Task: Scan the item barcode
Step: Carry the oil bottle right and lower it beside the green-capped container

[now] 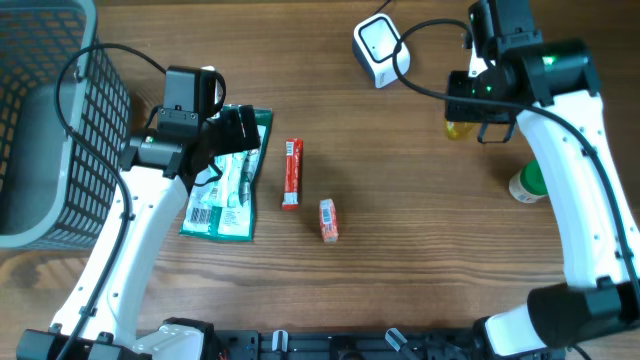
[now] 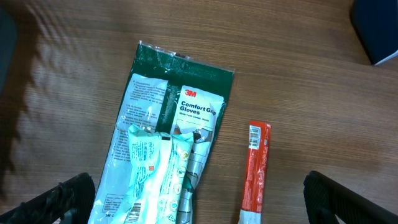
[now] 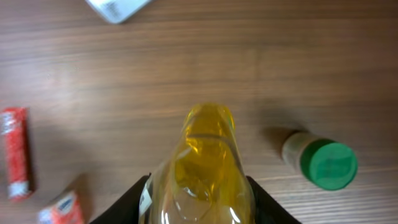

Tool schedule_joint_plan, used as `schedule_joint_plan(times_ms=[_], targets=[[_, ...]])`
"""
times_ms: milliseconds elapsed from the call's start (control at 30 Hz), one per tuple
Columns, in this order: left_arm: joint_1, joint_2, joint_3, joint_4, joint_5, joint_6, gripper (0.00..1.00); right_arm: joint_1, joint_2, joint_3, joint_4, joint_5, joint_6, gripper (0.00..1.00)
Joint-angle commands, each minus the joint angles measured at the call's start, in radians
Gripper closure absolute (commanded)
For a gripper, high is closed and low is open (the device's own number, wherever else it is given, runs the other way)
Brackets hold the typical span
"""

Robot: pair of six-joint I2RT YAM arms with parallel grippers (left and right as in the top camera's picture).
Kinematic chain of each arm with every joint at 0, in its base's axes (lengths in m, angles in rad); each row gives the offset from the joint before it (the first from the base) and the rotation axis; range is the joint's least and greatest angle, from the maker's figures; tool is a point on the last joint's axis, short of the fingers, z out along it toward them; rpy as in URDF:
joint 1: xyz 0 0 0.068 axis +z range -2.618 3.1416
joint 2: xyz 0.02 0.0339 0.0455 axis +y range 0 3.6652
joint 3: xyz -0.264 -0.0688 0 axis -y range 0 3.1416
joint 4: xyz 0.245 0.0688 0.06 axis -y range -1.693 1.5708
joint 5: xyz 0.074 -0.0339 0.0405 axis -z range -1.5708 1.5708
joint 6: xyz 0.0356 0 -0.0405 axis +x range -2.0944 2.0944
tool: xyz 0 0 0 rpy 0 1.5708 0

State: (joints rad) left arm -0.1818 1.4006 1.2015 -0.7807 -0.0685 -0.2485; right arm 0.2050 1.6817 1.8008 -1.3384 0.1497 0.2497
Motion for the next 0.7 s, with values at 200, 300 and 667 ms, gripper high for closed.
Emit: schedule_joint_plan(times_ms=[200,300,667], targets=[[0.007,0.002,0.003,0.002,0.008,0.002,0.00,-0.170,0.144,-0.029,0.066,-0.048,-0.037,0.81],[0.007,0.002,0.003,0.002,0.008,0.002,0.00,-0.251,0.180,-0.029,0.081,-0.134,-0.066,0.80],[0.007,0.002,0.003,0.002,0.008,0.002,0.00,-0.337,0.213,-0.045,0.121,-0.141,-0.119,0.76]])
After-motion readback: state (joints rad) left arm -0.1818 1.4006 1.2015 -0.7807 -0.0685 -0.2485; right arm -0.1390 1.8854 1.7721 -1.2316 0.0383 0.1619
